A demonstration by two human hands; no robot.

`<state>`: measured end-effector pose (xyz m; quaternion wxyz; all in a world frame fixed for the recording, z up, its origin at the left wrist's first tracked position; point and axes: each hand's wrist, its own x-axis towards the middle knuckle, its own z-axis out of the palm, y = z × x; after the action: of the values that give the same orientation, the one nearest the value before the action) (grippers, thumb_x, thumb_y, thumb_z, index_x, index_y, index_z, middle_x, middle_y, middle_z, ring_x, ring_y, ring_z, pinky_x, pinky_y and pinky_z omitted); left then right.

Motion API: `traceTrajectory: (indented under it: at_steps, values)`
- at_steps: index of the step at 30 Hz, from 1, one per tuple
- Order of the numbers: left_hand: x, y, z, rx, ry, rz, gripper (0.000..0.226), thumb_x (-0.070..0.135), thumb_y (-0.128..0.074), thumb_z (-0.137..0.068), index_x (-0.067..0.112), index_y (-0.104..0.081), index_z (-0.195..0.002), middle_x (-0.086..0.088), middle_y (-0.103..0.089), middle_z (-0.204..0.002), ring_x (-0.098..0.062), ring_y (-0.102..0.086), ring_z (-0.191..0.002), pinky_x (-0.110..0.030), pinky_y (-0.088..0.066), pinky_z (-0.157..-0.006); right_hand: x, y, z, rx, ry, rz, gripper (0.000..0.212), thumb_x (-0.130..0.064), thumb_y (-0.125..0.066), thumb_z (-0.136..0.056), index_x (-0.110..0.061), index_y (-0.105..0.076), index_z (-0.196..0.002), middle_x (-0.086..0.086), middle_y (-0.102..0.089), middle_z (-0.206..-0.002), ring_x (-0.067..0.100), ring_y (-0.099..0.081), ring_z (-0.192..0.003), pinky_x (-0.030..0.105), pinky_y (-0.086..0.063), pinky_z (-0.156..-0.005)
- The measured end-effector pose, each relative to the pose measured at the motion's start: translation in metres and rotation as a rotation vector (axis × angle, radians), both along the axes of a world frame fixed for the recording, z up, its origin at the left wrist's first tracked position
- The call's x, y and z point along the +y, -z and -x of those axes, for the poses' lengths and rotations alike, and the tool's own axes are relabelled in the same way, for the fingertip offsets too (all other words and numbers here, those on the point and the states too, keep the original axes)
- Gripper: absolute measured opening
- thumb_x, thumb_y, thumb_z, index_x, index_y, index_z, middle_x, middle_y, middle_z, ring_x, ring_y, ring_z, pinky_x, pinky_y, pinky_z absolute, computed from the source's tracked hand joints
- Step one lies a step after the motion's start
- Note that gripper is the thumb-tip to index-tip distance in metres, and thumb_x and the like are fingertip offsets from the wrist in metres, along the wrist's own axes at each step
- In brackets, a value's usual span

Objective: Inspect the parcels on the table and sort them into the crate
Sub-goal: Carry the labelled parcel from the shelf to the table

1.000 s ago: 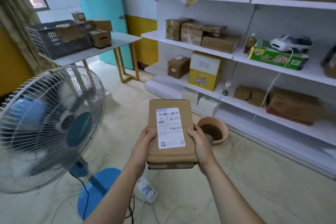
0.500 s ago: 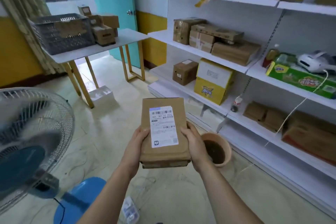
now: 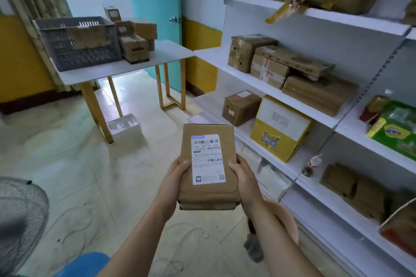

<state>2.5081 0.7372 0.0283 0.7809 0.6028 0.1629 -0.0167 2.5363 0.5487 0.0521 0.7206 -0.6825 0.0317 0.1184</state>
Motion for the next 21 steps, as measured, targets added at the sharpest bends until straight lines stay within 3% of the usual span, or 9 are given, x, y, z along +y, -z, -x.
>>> traceTrajectory:
  at_steps: [9, 14, 21]
  values:
    - [0.040, -0.014, -0.120, -0.024, -0.052, -0.002, 0.033, 0.036, -0.051, -0.105, 0.021, -0.062, -0.133, -0.003, -0.076, -0.122, -0.026, -0.072, -0.114, -0.049, -0.052, -0.105, 0.042, -0.012, -0.134, -0.018, -0.055, 0.008, 0.025, -0.029, -0.049, -0.103, -0.036, -0.064, -0.123, -0.011, -0.075, -0.110, 0.007, -0.073, -0.095, 0.024, -0.056, -0.069]
    - [0.063, -0.015, -0.180, -0.026, -0.106, 0.001, 0.033, 0.035, -0.051, -0.105, 0.022, -0.061, -0.134, -0.005, -0.076, -0.122, -0.029, -0.072, -0.114, -0.047, -0.054, -0.099, 0.065, -0.013, -0.200, -0.037, -0.111, -0.021, 0.025, -0.029, -0.049, -0.103, -0.036, -0.066, -0.120, -0.008, -0.075, -0.110, 0.015, -0.073, -0.102, 0.040, -0.061, -0.084]
    - [0.087, -0.007, -0.265, -0.027, -0.170, -0.031, 0.034, 0.036, -0.051, -0.106, 0.024, -0.060, -0.135, -0.006, -0.075, -0.123, -0.031, -0.071, -0.115, -0.050, -0.053, -0.102, 0.095, 0.002, -0.304, -0.016, -0.210, -0.036, 0.026, -0.034, -0.049, -0.103, -0.036, -0.066, -0.123, -0.005, -0.075, -0.114, 0.021, -0.072, -0.105, 0.051, -0.060, -0.091]
